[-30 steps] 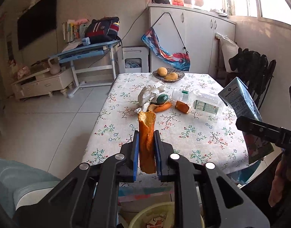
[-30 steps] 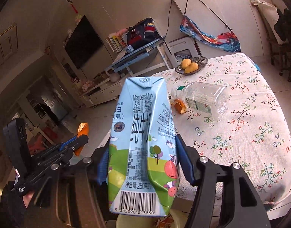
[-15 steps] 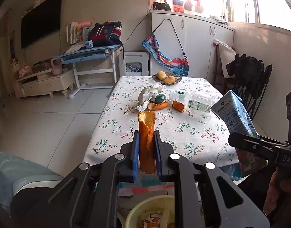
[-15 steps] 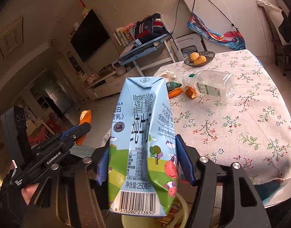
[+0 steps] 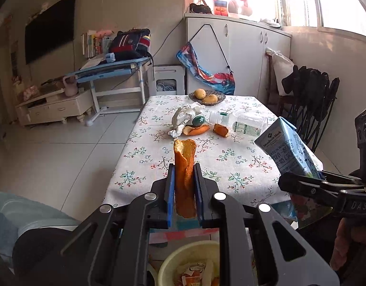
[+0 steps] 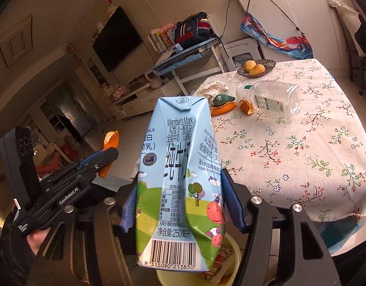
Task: Collect trash
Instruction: 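Carry the milk carton toward the yellow bucket with the right tool while the left holds the peel, then open the right tool over the bucket to drop the milk carton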
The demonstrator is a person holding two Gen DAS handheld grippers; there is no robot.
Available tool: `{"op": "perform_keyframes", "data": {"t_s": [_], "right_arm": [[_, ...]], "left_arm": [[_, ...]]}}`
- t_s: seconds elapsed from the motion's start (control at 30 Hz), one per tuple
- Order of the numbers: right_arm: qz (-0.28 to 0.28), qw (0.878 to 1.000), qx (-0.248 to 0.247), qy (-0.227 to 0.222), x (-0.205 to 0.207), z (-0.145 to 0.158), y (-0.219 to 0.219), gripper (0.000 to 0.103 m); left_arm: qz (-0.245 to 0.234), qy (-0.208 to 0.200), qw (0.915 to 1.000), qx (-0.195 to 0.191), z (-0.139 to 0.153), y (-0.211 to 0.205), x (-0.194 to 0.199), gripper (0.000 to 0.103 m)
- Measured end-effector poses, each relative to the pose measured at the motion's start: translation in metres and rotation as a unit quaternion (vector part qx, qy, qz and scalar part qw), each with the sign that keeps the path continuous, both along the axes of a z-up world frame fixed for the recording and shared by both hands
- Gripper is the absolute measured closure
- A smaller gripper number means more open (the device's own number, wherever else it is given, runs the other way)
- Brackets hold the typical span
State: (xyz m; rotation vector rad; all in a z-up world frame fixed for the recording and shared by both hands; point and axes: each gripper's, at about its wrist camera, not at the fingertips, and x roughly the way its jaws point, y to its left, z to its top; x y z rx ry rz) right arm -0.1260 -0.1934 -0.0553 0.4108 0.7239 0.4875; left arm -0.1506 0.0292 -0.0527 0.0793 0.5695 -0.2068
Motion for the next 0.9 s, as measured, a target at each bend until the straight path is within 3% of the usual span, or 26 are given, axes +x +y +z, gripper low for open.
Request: {"op": "perform_keyframes", "data": {"t_s": [0.17, 0.3, 0.5, 0.6, 0.9], "right_arm": [[0.055, 0.996, -0.038, 0.057, -0.004, -0.022, 0.030, 0.042], [0.108, 0.985, -0.086, 0.105, -0.008, -0.044, 0.061, 0.042], [0.160, 0.968, -0.118, 0.151, -0.015, -0.066, 0.086, 0.042], [0.162, 0.967, -0.125, 0.150, -0.020, -0.068, 0.090, 0.039], [0.107, 0.981, -0.100, 0.124, -0.017, -0.055, 0.068, 0.035]], "left_arm": [[0.000, 0.000, 1.0000, 0.000, -0.001, 0.000, -0.001, 0.088], [0.001, 0.000, 1.0000, 0.000, -0.001, 0.001, 0.000, 0.088], [0.000, 0.000, 1.0000, 0.000, -0.001, 0.001, 0.000, 0.088], [0.000, 0.000, 1.0000, 0.000, -0.001, 0.001, 0.000, 0.088], [-0.005, 0.002, 1.0000, 0.004, -0.006, 0.001, -0.001, 0.088]]}}
